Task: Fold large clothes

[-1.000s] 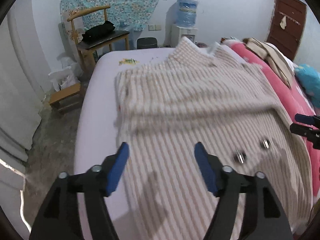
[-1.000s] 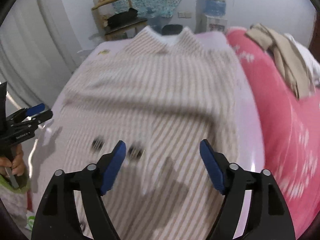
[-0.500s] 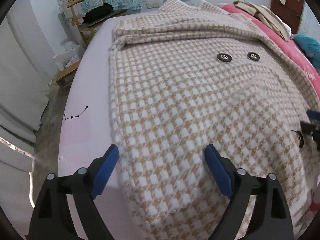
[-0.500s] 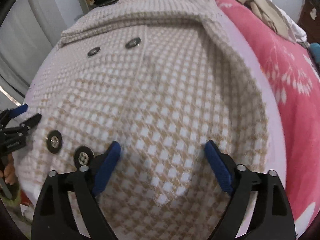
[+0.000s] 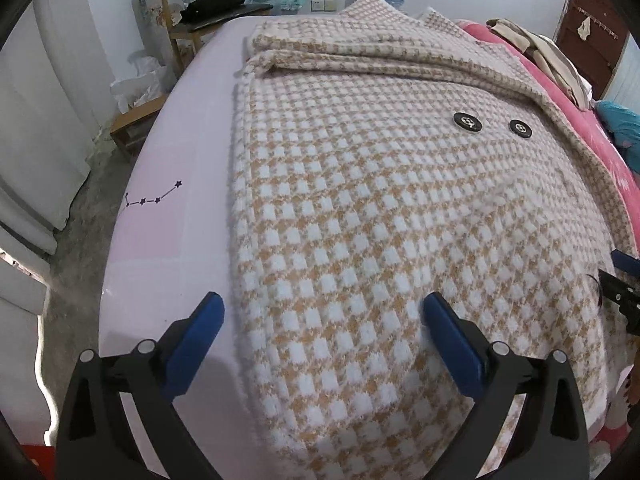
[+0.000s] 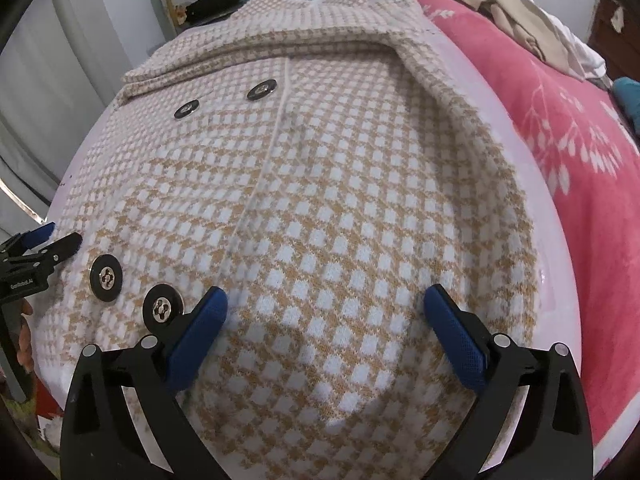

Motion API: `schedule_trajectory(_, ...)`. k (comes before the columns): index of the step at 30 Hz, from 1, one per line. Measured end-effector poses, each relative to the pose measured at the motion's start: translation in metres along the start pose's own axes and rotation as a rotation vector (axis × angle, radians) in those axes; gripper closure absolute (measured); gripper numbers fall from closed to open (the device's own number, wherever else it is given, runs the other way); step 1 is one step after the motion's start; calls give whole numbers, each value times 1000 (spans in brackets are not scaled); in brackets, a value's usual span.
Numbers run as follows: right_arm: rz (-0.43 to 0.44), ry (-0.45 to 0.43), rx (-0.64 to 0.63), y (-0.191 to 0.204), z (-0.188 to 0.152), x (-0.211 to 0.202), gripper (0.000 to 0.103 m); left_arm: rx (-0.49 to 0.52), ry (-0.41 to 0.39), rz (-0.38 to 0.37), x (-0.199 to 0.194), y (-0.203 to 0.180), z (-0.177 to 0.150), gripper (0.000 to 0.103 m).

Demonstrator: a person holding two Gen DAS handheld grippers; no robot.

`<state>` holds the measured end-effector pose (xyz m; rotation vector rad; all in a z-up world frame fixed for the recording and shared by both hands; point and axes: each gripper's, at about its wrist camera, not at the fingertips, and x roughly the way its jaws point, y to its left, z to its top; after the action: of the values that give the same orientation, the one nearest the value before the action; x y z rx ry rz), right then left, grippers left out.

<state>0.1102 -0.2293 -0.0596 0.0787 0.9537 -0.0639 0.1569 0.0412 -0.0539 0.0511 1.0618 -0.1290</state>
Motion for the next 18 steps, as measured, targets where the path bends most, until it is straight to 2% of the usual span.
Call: schedule_trajectory(18, 6, -23, -24, -2, -16, -8, 8, -2, -41, 3, -3, -1, -5, 5)
